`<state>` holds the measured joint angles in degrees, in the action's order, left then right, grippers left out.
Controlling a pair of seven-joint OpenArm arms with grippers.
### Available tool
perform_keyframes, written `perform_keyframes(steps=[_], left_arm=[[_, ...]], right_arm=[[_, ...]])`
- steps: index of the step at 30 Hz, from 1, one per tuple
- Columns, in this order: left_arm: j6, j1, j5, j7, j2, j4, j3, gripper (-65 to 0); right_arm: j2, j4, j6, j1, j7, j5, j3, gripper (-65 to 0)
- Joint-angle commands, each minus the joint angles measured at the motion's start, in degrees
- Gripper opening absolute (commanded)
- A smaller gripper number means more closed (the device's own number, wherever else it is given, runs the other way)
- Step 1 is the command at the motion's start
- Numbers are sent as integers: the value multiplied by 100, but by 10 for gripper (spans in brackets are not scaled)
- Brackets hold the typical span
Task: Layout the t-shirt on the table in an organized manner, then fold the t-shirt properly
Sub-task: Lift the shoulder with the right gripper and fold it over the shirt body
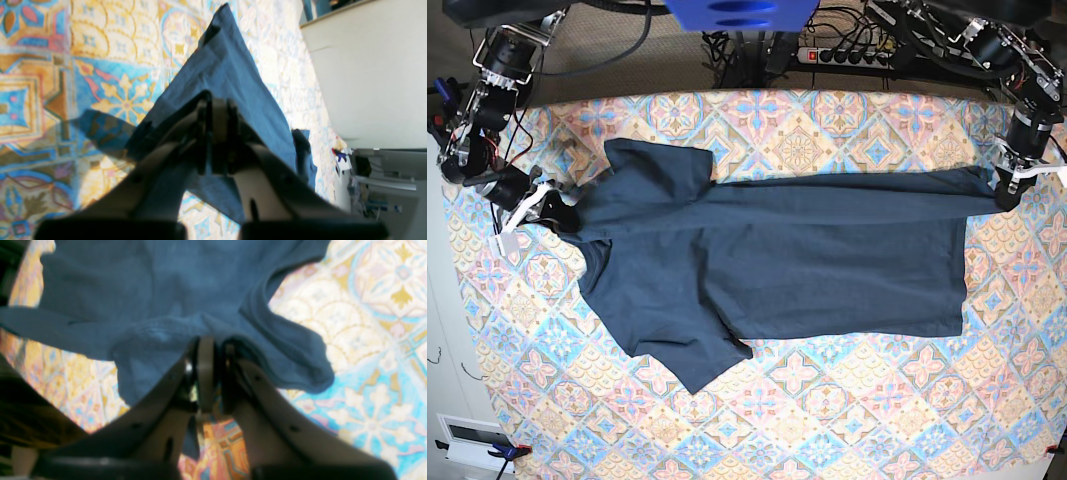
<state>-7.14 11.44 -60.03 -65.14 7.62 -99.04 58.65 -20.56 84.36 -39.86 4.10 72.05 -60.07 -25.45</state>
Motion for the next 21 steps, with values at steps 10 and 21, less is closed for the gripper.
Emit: perform_keyframes(steps=[10,21], left_arm=[[-29,-226,214,110,113,555,73,-650],[-29,-920,416,119,139,1689,47,-650]], right_arm=[[-94,-546,-14,-467,-194,-72,-35,-619],[-94,-783,-14,-467,-836,-72,440,-618]])
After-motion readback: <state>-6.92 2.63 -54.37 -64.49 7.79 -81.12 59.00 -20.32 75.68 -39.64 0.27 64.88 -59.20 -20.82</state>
